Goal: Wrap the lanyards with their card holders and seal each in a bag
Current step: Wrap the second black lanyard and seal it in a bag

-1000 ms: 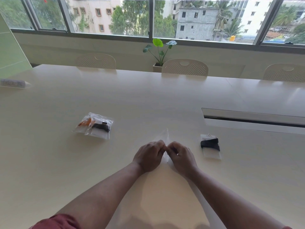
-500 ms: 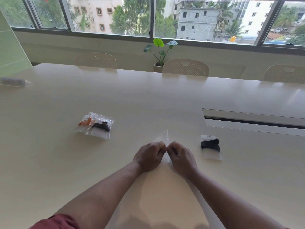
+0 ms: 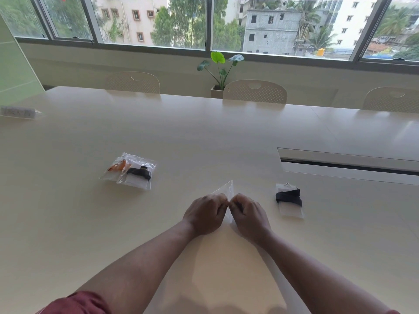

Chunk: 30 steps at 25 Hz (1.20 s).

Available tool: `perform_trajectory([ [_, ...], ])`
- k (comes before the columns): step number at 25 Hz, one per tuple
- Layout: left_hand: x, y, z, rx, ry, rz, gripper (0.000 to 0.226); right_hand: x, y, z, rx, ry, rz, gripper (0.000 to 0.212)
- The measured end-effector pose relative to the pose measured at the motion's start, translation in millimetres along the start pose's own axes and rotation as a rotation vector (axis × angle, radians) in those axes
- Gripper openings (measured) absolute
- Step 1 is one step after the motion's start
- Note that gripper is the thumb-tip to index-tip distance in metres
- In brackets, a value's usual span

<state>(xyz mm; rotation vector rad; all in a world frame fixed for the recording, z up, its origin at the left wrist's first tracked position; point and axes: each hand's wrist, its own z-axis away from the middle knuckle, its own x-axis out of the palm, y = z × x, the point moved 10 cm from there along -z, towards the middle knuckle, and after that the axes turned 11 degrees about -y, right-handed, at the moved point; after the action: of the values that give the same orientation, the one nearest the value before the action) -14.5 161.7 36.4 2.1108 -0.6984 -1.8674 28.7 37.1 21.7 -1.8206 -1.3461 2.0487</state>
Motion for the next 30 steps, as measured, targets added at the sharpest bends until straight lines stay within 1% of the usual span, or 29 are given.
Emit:
perform_trajectory([
  [4,-4,-1,1,-0.009,0.043,0.023,0.026,-4,-1,1,-0.001,0.029,-0.031,0.024],
  [7,-6,0,3,-0.013,0.065,0.016,0.029,-6,-1,3,0.003,0.064,-0.05,0.018],
  [10,-7,0,5,-0.024,0.068,0.007,0.026,-8,0,4,-0.003,0.093,-0.074,0.016],
  [16,-12,5,9,-0.019,0.102,-0.04,0.02,-9,-3,5,-0.004,0.091,-0.066,0.01],
  [20,-20,7,13,-0.037,0.175,-0.072,0.016,-18,0,9,0.031,0.176,-0.115,0.014],
  [26,-28,-2,17,-0.135,0.248,-0.078,0.011,-39,12,20,0.127,0.374,-0.191,0.014],
  [28,-29,-4,17,-0.147,0.254,-0.067,0.012,-41,13,21,0.122,0.404,-0.209,0.013],
  [30,-29,-2,17,-0.13,0.256,-0.054,0.011,-38,14,20,0.111,0.391,-0.239,0.011],
])
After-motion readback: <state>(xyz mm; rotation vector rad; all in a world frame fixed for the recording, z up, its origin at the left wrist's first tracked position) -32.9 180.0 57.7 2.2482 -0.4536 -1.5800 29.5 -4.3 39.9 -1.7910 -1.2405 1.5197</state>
